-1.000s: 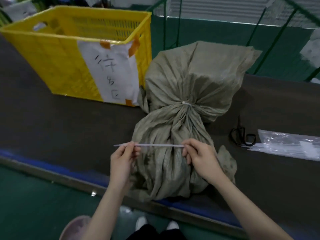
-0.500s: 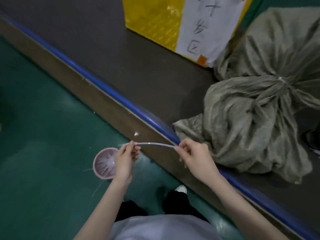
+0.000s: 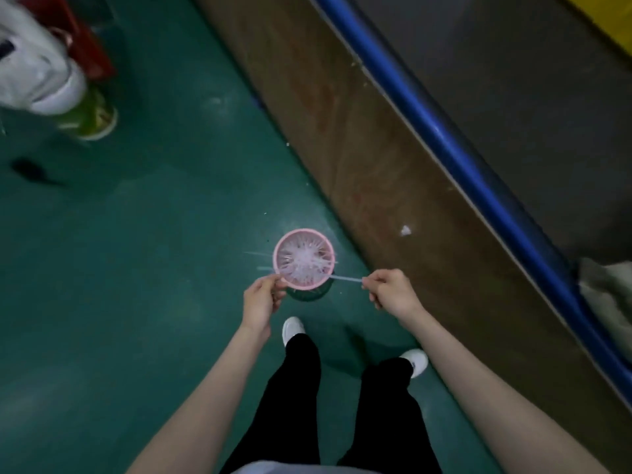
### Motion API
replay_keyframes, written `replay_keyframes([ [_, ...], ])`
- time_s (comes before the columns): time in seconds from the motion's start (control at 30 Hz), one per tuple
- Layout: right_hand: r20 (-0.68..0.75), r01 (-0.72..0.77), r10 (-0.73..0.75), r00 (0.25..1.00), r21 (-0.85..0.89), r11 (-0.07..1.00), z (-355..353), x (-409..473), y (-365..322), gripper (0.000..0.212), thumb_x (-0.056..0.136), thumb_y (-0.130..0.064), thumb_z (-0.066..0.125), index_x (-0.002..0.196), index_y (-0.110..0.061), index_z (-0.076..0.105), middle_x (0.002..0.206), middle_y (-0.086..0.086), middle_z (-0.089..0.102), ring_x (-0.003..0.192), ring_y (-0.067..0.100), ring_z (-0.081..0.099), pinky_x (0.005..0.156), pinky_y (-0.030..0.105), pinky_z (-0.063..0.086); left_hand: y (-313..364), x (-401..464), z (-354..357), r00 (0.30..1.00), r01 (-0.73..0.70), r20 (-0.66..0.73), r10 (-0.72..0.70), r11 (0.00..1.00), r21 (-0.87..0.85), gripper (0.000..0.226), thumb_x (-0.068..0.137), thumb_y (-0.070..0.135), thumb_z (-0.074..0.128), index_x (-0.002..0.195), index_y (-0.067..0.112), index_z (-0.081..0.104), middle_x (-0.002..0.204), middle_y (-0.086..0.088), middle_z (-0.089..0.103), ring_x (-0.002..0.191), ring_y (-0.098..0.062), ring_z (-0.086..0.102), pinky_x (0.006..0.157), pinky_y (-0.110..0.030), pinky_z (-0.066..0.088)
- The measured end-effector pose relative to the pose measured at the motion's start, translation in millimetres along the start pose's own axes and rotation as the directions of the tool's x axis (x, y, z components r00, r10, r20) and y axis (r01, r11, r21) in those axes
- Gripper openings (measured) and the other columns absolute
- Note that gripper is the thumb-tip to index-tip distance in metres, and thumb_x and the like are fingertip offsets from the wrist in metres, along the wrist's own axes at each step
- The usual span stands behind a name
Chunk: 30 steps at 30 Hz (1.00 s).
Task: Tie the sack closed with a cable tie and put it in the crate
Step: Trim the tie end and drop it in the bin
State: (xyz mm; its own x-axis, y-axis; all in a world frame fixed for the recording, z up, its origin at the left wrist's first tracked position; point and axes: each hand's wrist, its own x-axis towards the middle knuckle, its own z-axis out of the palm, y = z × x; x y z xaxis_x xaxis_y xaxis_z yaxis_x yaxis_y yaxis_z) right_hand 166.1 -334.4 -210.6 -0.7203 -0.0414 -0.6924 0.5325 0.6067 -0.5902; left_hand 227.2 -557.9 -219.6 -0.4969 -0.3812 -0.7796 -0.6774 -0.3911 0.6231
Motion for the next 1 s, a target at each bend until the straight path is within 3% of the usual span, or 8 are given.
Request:
replay_keyframes([
  [0.17,-0.063,-0.099,0.097,0.993,-0.027,0.995,66.1,83.7,14.6,0.03,0.087,-0.017,0.061,0.059,-0.008,0.06,0.053,0.009,0.057,0.049,0.021,0.05,0.057,0.03,0.042,-21.2,74.5,-23.9,0.998,0.059,-0.02,-0.057,0.995,0.087,0.023,0.096,0.008,0.041,0.084,0.014,0.059,0.077,-0.002,0.062,0.06,-0.011,0.049,0.055,-0.02,0.036],
  [0.33,-0.127,-0.168,0.154,0.98,-0.105,0.98,114.3,159.4,55.7,0.032,0.089,-0.02,0.059,0.059,-0.009,0.058,0.071,0.016,0.062,0.074,0.028,0.058,0.067,0.029,0.038,-55.3,143.5,-23.4,0.996,0.084,-0.034,-0.08,0.986,0.141,0.02,0.096,0.007,0.04,0.092,0.009,0.059,0.077,-0.002,0.062,0.06,-0.01,0.049,0.047,-0.012,0.039],
  [0.47,-0.151,-0.19,0.164,0.975,-0.177,0.966,158.7,214.0,90.5,0.027,0.089,-0.024,0.057,0.065,-0.012,0.059,0.088,0.022,0.068,0.085,0.036,0.062,0.073,0.036,0.047,-88.4,194.1,-17.3,0.993,0.115,-0.046,-0.109,0.984,0.139,0.019,0.096,0.003,0.04,0.098,0.003,0.058,0.075,-0.005,0.06,0.055,-0.008,0.054,0.041,-0.006,0.039],
  [0.73,-0.055,-0.153,0.144,0.988,-0.419,0.895,221.5,286.5,139.1,0.028,0.094,-0.026,0.041,0.096,-0.006,0.06,0.103,0.019,0.062,0.094,0.036,0.059,0.074,0.037,0.045,-138.2,256.1,0.0,0.991,0.13,-0.01,-0.131,0.971,0.202,0.024,0.094,0.0,0.041,0.08,0.009,0.058,0.073,-0.006,0.06,0.061,-0.013,0.05,0.042,-0.006,0.04],
  [0.87,-0.04,-0.138,0.133,0.99,-0.367,0.92,222.2,297.6,155.0,0.026,0.093,-0.023,0.036,0.09,-0.011,0.059,0.098,0.015,0.064,0.089,0.034,0.06,0.074,0.038,0.05,-148.2,265.3,7.8,0.994,0.105,0.0,-0.108,0.961,0.255,0.019,0.096,0.002,0.039,0.098,0.001,0.059,0.074,-0.006,0.06,0.062,-0.013,0.051,0.043,-0.005,0.039],
  [1.0,-0.041,-0.11,0.103,0.994,-0.273,0.956,202.3,283.7,153.0,0.023,0.088,-0.022,0.039,0.078,-0.014,0.058,0.092,0.018,0.066,0.086,0.035,0.061,0.074,0.04,0.052,-143.3,248.7,14.8,0.995,0.097,0.004,-0.102,0.952,0.289,0.021,0.096,0.002,0.038,0.099,0.002,0.059,0.074,-0.005,0.061,0.061,-0.013,0.051,0.043,-0.006,0.04],
])
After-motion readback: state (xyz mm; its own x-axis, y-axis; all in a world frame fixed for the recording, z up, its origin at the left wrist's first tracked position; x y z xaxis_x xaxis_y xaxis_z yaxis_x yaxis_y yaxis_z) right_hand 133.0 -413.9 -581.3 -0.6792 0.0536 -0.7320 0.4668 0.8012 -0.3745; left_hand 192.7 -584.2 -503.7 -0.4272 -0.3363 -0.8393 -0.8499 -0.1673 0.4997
